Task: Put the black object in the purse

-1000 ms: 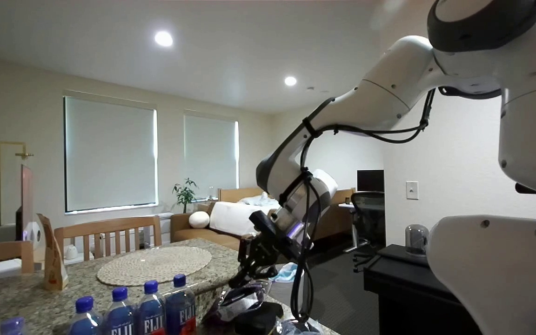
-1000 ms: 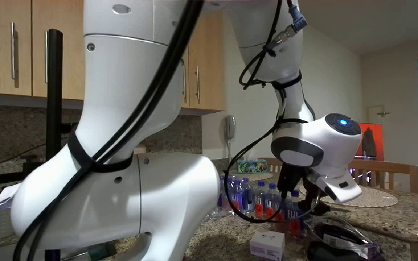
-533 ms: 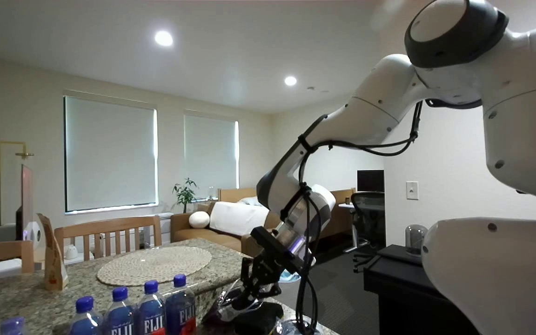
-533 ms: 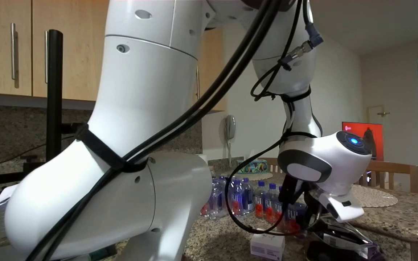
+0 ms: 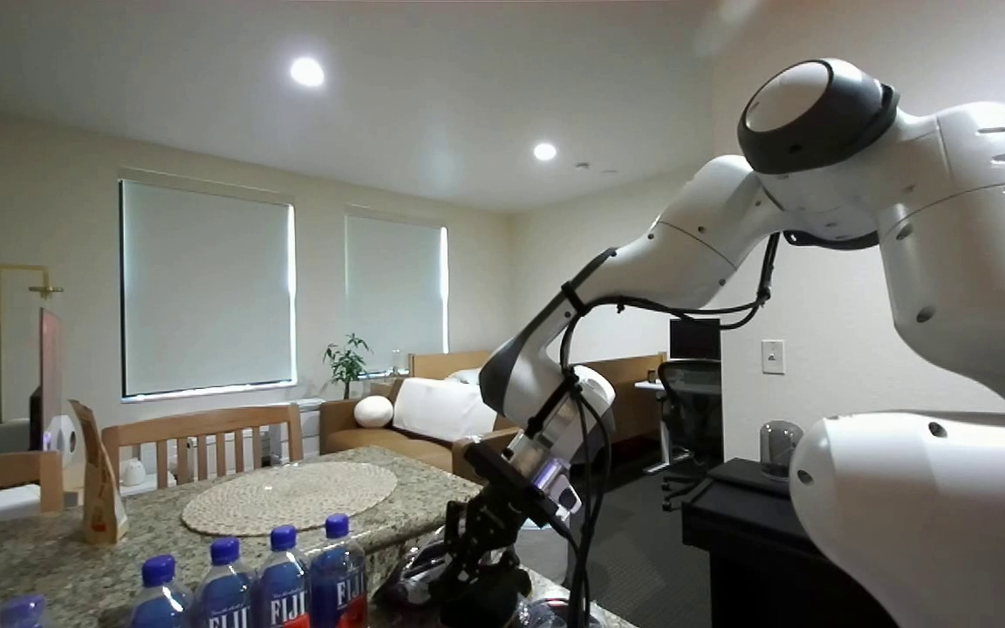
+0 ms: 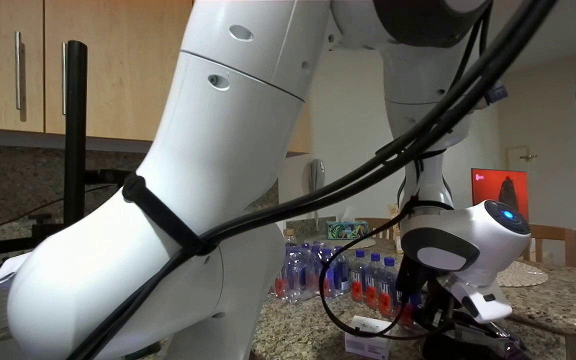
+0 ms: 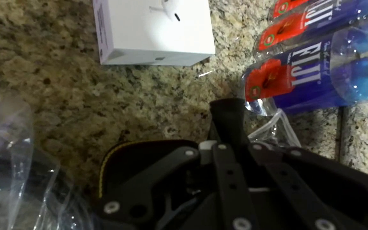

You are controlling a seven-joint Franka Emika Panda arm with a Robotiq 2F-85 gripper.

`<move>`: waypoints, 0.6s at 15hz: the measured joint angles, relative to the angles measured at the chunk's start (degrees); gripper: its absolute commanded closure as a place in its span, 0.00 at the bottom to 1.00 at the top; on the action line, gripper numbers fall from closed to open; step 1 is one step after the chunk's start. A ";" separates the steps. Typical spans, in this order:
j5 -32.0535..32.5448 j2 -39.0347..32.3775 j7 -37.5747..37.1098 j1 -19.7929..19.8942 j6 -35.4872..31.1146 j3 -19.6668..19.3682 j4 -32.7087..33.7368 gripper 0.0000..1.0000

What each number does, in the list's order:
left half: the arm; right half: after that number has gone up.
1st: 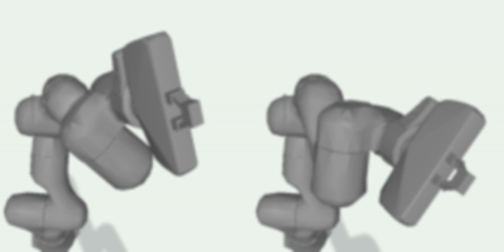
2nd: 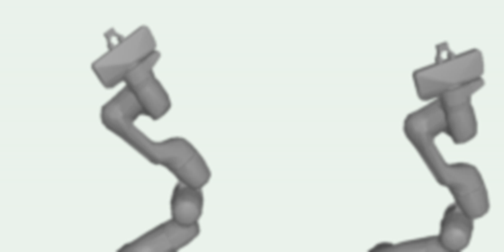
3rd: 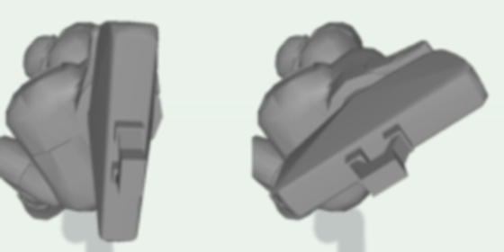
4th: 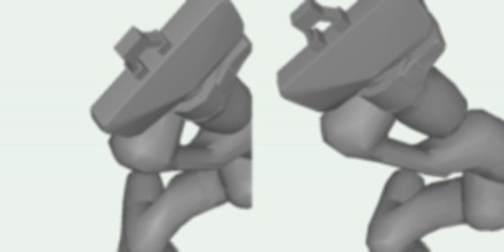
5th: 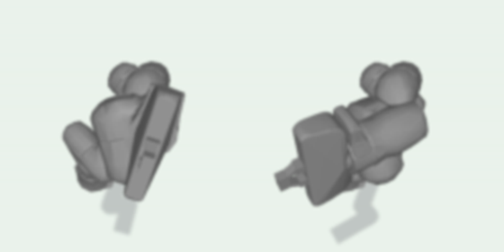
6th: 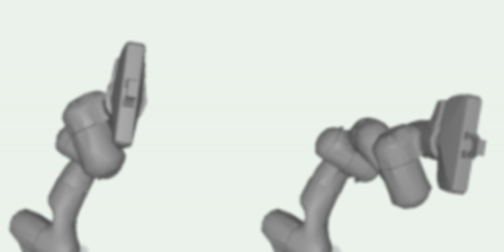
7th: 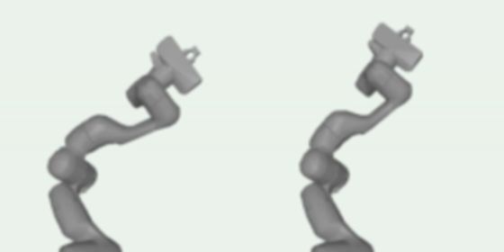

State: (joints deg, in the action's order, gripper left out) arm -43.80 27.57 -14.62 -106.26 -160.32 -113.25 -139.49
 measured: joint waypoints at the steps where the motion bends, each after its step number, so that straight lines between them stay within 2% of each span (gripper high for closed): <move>1: 0.29 0.27 0.00 0.46 0.00 0.21 -0.03 0.93; 4: 1.14 0.43 -0.08 1.06 0.00 0.40 -0.03 0.94; 9: 6.69 2.20 -3.72 1.50 0.04 -0.06 0.80 0.94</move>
State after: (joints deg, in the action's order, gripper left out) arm -37.11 29.78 -18.34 -104.76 -160.28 -113.31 -138.68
